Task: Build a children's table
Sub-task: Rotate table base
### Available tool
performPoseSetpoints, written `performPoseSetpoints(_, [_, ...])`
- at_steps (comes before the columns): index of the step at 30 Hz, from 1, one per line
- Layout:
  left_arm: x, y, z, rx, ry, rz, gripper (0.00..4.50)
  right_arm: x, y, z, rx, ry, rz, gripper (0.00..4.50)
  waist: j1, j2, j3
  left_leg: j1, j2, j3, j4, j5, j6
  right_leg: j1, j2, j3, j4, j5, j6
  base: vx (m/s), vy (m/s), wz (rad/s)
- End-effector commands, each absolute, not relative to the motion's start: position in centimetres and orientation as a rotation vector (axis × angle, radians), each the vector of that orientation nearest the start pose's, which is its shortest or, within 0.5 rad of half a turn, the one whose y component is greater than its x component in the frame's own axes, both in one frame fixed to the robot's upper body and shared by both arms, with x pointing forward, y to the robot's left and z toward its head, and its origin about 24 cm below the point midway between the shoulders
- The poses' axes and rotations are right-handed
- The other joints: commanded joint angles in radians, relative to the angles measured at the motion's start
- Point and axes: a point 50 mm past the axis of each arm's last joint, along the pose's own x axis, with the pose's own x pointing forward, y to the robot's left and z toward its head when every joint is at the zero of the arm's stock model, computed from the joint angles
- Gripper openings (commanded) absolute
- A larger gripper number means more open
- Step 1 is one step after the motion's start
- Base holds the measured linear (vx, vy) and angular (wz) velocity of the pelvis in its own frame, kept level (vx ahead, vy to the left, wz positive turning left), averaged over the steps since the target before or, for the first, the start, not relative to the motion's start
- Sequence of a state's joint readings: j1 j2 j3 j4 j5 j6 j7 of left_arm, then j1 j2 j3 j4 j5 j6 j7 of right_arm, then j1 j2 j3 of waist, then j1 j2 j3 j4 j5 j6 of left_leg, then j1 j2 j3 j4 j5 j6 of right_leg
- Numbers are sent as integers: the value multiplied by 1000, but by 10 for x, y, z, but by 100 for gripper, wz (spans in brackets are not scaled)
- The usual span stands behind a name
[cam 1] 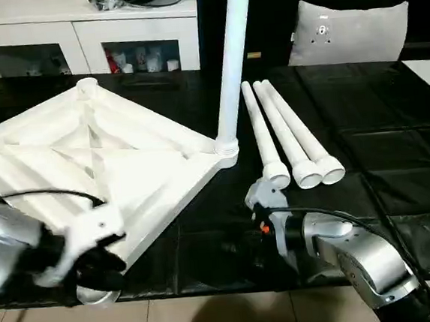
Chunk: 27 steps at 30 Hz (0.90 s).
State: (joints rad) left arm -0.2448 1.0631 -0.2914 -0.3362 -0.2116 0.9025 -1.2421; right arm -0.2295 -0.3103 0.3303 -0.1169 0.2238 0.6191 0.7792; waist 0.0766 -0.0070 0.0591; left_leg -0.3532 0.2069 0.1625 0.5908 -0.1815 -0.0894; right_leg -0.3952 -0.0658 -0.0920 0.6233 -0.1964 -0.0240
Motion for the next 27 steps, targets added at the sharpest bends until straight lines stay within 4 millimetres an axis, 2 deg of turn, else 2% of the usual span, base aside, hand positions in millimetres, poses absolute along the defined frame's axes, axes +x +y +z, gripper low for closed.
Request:
performPoseSetpoints(1, [229, 227, 103, 547, 993, -1080, 156, 251, -89, 59, -90, 420, 1116, 450, -4, 19, -52, 7, 18, -6, -76, -280, -32, 40, -67, 64, -94, -356, -125, 0, 0, 0])
performPoseSetpoints(3, [235, 220, 101, 509, 948, -1075, 156, 253, -90, 61, -100, 414, 1106, 450, -5, 18, -50, 10, 16, -5, -76, -295, -31, 39, -66, 62, -98, -393, -116, 0, 0, 0])
performPoseSetpoints(4, [241, 216, 100, 495, 910, -1064, 156, 254, -91, 61, -100, 409, 1096, 450, -2, 22, -51, 16, 16, -5, -73, -306, -34, 36, -68, 62, -102, -420, -110, 0, 0, 0])
performPoseSetpoints(5, [248, 209, 98, 448, 863, -1051, 156, 256, -93, 62, -107, 401, 1080, 450, -2, 18, -51, 15, 16, -5, -73, -306, -32, 38, -67, 60, -106, -432, -103, 0, 0, 0])
performPoseSetpoints(6, [253, 206, 97, 433, 835, -1041, 156, 257, -94, 63, -106, 399, 1069, 450, 0, 20, -52, 18, 16, -5, -72, -310, -33, 36, -67, 59, -107, -437, -101, 0, 0, 0])
performPoseSetpoints(7, [258, 202, 95, 420, 806, -1027, 156, 258, -95, 63, -109, 395, 1057, 450, 0, 18, -53, 13, 15, -7, -73, -304, -32, 40, -68, 59, -107, -435, -96, 0, 0, 0])
performPoseSetpoints(13, [284, 195, 86, 402, 695, -889, 156, 266, -100, 65, -127, 369, 1000, 450, 3, 13, -57, 9, 14, -8, -72, -285, -24, 45, -67, 57, -105, -410, -85, 0, 0, 0])
performPoseSetpoints(14, [289, 196, 87, 409, 677, -854, 156, 267, -101, 66, -122, 366, 994, 450, 3, 11, -59, 7, 13, -8, -71, -274, -22, 46, -67, 57, -105, -401, -84, 0, 0, 0])
performPoseSetpoints(15, [292, 196, 89, 404, 661, -841, 156, 267, -101, 67, -114, 366, 994, 450, 3, 17, -58, 7, 13, -9, -72, -274, -22, 47, -67, 57, -104, -401, -83, 0, 0, 0])
performPoseSetpoints(17, [293, 196, 92, 399, 650, -837, 156, 267, -102, 68, -108, 368, 996, 450, -1, 13, -59, 5, 13, -9, -71, -269, -21, 48, -67, 56, -104, -396, -82, 0, 0, 0])
performPoseSetpoints(19, [288, 198, 97, 415, 660, -882, 156, 265, -102, 68, -106, 369, 1001, 450, -4, 16, -61, 5, 14, -11, -70, -254, -17, 48, -67, 58, -101, -372, -93, 0, 0, 0])
performPoseSetpoints(22, [266, 210, 104, 491, 741, -1009, 156, 261, -103, 66, -118, 382, 1023, 450, -9, 16, -66, 1, 18, -13, -71, -216, -16, 53, -66, 61, -87, -270, -129, 0, 0, 0])
performPoseSetpoints(23, [259, 214, 106, 506, 771, -1037, 156, 260, -103, 66, -123, 385, 1029, 450, -18, 15, -63, -2, 18, -11, -72, -207, -12, 52, -61, 61, -80, -230, -147, 0, 0, 0])
performPoseSetpoints(24, [259, 214, 106, 506, 771, -1037, 156, 260, -103, 66, -123, 385, 1029, 450, -17, 16, -61, 3, 19, -10, -71, -214, -11, 48, -62, 61, -82, -237, -152, 0, 0, 0])
performPoseSetpoints(25, [249, 224, 114, 518, 810, -1054, 156, 258, -103, 66, -121, 388, 1033, 450, -18, 12, -58, 2, 17, -7, -71, -214, -9, 51, -64, 62, -84, -250, -157, 0, 0, 0])
performPoseSetpoints(26, [246, 227, 117, 520, 821, -1057, 156, 258, -103, 66, -119, 389, 1035, 450, -15, 17, -62, 3, 20, -9, -70, -213, -12, 50, -67, 63, -80, -248, -161, 0, 0, 0])
performPoseSetpoints(27, [242, 231, 122, 523, 827, -1059, 156, 257, -103, 66, -115, 392, 1042, 450, -17, 16, -56, 3, 18, -7, -73, -225, -9, 47, -63, 62, -84, -273, -155, 0, 0, 0])
